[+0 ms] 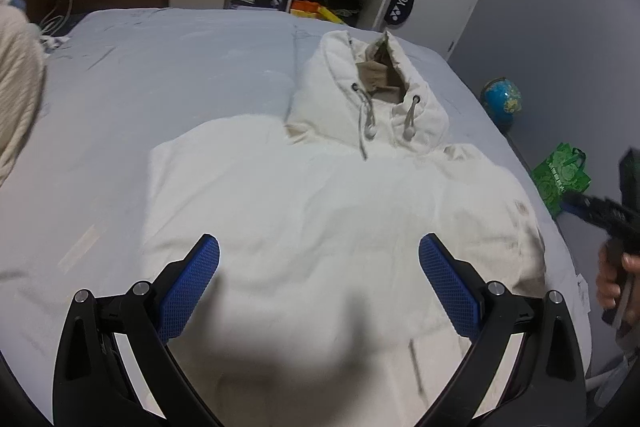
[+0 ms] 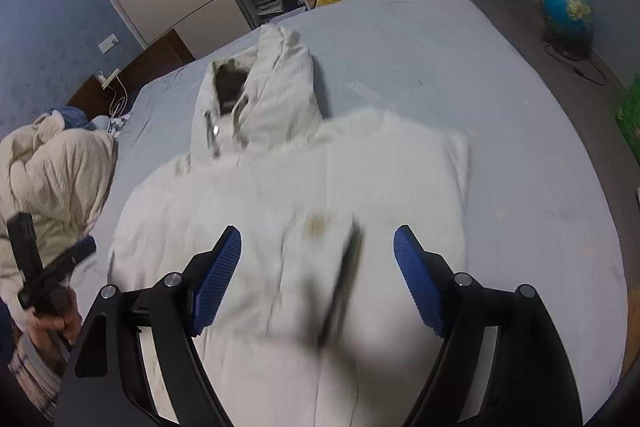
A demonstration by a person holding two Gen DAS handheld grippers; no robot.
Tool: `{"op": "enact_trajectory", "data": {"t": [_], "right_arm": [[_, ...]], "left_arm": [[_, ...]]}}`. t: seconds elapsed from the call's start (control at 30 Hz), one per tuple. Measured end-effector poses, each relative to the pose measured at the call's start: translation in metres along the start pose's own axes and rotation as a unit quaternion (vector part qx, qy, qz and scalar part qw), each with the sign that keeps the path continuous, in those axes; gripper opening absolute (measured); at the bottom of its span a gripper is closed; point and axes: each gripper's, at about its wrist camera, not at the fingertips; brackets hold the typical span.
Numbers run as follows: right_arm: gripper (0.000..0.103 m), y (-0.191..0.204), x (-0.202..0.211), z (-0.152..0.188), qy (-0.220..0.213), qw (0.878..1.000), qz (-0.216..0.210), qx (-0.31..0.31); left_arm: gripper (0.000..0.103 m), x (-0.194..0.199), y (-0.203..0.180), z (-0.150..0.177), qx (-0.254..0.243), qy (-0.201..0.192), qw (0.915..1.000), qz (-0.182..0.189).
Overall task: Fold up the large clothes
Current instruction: 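Open the right tool and withdraw it from the jacket, then grasp the jacket hood with the right tool and lift it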
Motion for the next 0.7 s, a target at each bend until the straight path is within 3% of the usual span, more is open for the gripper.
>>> {"op": "enact_trajectory", "data": {"t": [0.27,0.4,0.7], "right_arm": [[0.075,-0.013,-0.096,-0.1,0.025,0.998,-0.049,-0.027],[0.076,-0.02,-0.165,-0.144,0.066,0.99,-0.098,-0.077],[0.077,-0.027,-0.26,-0.205,0.082,0.971,-0.161,-0.155]], "left_arm": [[0.096,-0.063,-0.019,-0.033,-0.019,0.024,0.9994,0.015],[0.096,-0.083,-0.017,-0.027,-0.012,0.037,0.9989,0.027],[0.096,-0.099,-0.014,-0.015,-0.055,0.031,0.9974,0.034]]}}
Point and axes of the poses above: each gripper's, at about its wrist camera, not at the fingertips, and x roughly against the way its jaws point, y to its left, z to its underside, and after that the axes turned 4 degrees about -z, right-handed
